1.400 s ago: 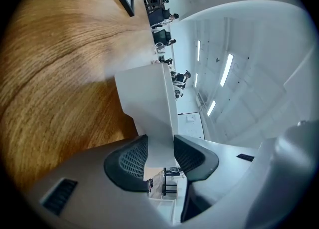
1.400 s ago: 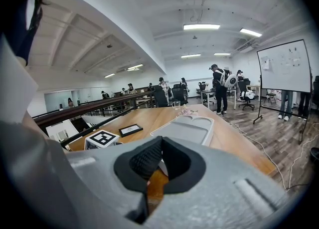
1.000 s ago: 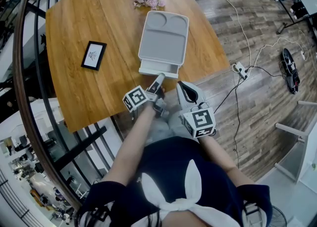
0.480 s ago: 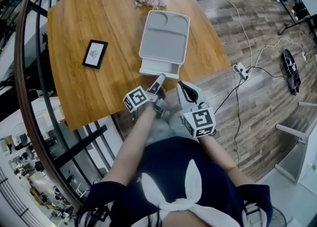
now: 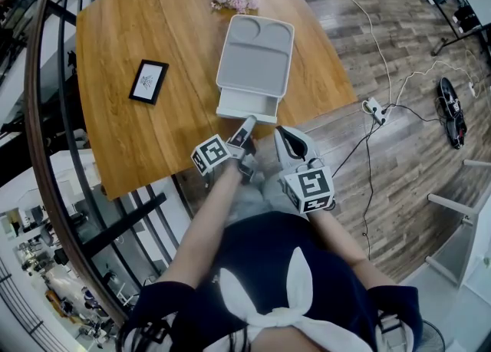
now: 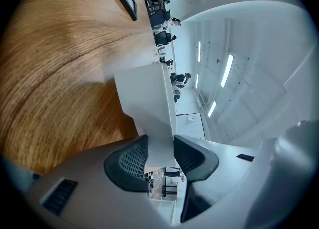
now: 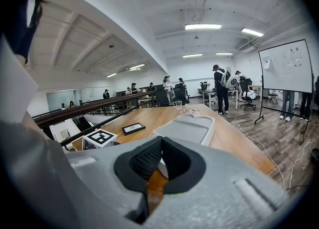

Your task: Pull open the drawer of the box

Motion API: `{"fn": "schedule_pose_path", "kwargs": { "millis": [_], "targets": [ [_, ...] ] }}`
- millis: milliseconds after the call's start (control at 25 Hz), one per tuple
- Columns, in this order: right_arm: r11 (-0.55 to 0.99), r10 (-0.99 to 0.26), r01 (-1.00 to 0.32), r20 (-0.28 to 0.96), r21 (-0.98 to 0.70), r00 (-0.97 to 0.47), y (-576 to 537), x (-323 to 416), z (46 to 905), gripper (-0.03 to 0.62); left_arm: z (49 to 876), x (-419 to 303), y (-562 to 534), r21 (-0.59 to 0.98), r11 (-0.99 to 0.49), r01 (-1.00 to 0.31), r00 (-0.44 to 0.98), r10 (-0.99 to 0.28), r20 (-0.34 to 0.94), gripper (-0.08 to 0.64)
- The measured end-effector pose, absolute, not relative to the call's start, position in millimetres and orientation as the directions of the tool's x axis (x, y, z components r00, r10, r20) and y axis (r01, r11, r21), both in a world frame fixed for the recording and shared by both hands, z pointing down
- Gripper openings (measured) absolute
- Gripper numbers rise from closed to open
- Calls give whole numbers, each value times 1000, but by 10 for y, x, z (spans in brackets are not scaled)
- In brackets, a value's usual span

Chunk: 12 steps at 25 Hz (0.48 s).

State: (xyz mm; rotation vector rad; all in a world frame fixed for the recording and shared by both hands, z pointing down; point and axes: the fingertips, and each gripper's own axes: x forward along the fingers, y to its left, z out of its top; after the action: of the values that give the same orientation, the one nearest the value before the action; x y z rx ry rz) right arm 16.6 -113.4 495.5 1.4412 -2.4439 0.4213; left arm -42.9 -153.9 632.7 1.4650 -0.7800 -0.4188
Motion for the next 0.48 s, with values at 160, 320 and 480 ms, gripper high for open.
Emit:
{"fn": "schedule_pose_path", "kwargs": {
  "millis": [160,320,480],
  "targets": [
    [471,-795,-875,378,-110,-475,-1091,174,4955,-3,6329,-428,-1499,974,100,-203,690,-691,215,175],
    [482,-788,-869,379,-108,-484,-1043,164,4940,-2,6313,-451,-1450,974,98,-205,687,-695,214,175],
    [492,-785,-865,377,-104,-492,-997,149,4906,-3,6293,-468,-1383,974,97,-205,686,-696,214,175]
  ]
}}
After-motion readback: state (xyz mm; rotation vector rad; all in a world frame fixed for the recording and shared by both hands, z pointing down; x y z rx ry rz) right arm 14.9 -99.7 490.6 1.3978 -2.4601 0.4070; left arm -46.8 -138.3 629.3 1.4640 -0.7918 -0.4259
